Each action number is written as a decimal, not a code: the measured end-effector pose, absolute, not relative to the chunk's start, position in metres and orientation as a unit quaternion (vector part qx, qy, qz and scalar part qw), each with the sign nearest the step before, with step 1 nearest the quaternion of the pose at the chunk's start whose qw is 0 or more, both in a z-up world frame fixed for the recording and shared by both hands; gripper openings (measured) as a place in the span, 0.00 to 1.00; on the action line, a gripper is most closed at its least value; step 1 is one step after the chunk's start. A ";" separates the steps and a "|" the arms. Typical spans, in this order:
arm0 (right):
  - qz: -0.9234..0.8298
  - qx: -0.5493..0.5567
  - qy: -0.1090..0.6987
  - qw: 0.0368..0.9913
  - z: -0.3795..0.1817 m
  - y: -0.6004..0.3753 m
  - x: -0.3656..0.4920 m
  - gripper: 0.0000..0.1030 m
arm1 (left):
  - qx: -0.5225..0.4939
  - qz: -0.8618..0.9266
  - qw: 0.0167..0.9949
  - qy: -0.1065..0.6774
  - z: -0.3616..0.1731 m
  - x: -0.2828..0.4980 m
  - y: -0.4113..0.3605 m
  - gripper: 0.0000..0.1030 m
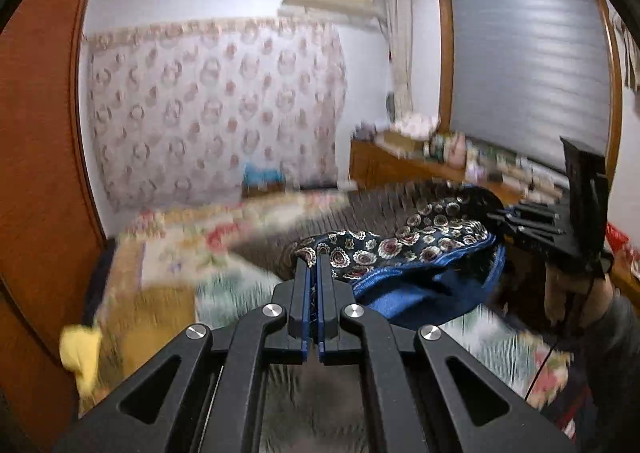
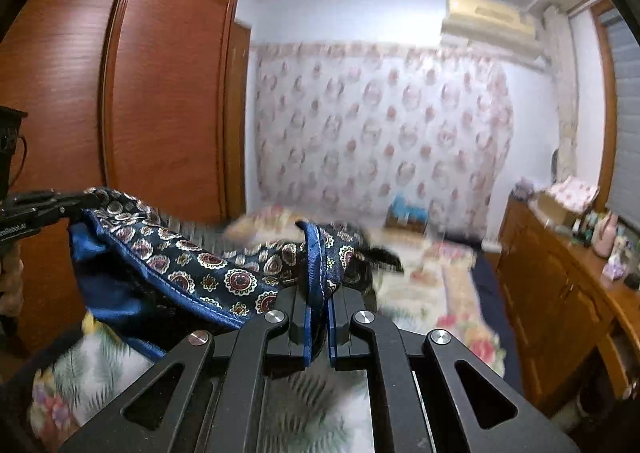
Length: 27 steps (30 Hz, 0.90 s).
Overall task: Fold small clothes
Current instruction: 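Grasp the robe's trimmed edge with both grippers and lift it off the bed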
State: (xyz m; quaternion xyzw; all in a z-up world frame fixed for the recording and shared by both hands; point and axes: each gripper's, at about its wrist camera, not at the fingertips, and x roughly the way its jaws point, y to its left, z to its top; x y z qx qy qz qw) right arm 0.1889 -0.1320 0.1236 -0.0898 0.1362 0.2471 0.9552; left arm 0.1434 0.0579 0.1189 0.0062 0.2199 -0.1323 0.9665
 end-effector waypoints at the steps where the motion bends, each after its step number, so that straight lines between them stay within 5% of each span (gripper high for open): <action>1: 0.253 -0.099 0.154 0.950 0.101 -0.132 0.185 0.05 | 0.000 -0.139 0.962 0.233 0.100 0.136 0.060 0.03; 9: 0.294 -0.103 0.259 0.914 -0.028 -0.132 0.141 0.05 | -0.007 -0.161 0.937 0.310 -0.005 0.069 0.041 0.03; 27: 0.309 -0.056 0.251 0.916 -0.030 -0.184 0.096 0.05 | -0.029 -0.171 0.942 0.288 0.007 0.035 0.043 0.03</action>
